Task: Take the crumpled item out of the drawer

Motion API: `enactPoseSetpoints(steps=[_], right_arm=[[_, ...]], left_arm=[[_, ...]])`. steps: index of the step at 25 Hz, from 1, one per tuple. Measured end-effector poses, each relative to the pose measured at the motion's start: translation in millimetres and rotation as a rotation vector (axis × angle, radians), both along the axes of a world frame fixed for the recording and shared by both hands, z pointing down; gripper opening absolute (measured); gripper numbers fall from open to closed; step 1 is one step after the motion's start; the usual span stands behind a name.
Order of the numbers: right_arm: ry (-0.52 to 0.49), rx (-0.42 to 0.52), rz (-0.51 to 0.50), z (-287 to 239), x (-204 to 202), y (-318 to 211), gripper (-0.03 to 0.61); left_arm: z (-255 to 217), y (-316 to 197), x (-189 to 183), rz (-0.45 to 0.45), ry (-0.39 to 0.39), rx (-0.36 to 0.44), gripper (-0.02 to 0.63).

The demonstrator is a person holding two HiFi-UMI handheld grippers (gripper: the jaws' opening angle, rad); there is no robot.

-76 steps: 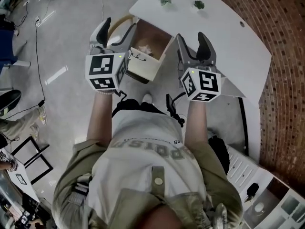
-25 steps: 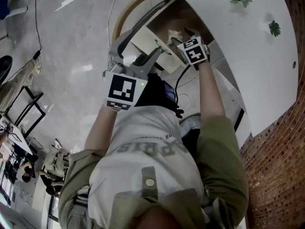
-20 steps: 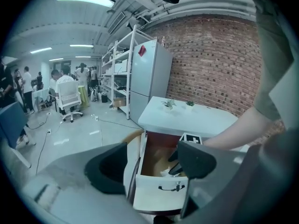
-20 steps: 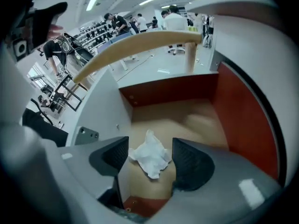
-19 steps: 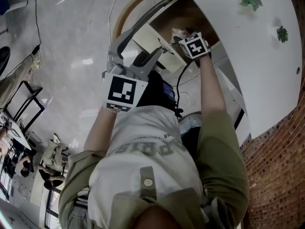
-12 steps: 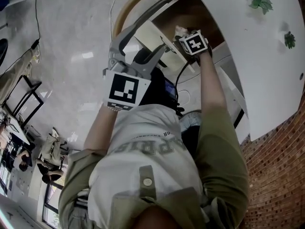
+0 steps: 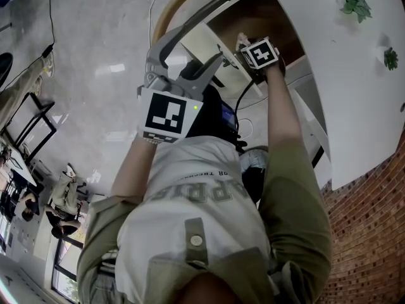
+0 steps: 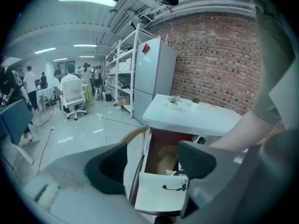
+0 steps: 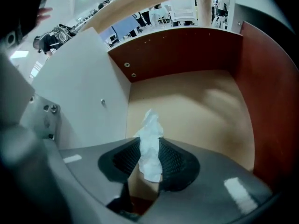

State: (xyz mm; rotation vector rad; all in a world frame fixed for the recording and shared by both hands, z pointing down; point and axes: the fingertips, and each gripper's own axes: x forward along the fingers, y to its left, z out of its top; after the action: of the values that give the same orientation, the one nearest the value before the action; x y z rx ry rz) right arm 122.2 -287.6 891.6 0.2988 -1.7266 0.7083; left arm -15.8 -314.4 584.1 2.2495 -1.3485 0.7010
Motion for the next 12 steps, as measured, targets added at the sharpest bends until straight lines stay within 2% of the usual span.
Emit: enactPoseSetpoints(steps=[5,12], right_arm=[[-0.015,-0.003,0.085,-11.7,2.9,-1.6,0.091],[-0.06,0.143,0.169,-62.2,7.4,-15.3,0.089]], left_arm=[[-5.4,6.1,-8.3,-0.013,-0.004,0.01,0.344],[-28.5,19.7,-5.6,-0.001,0.007,0.029,0.342]])
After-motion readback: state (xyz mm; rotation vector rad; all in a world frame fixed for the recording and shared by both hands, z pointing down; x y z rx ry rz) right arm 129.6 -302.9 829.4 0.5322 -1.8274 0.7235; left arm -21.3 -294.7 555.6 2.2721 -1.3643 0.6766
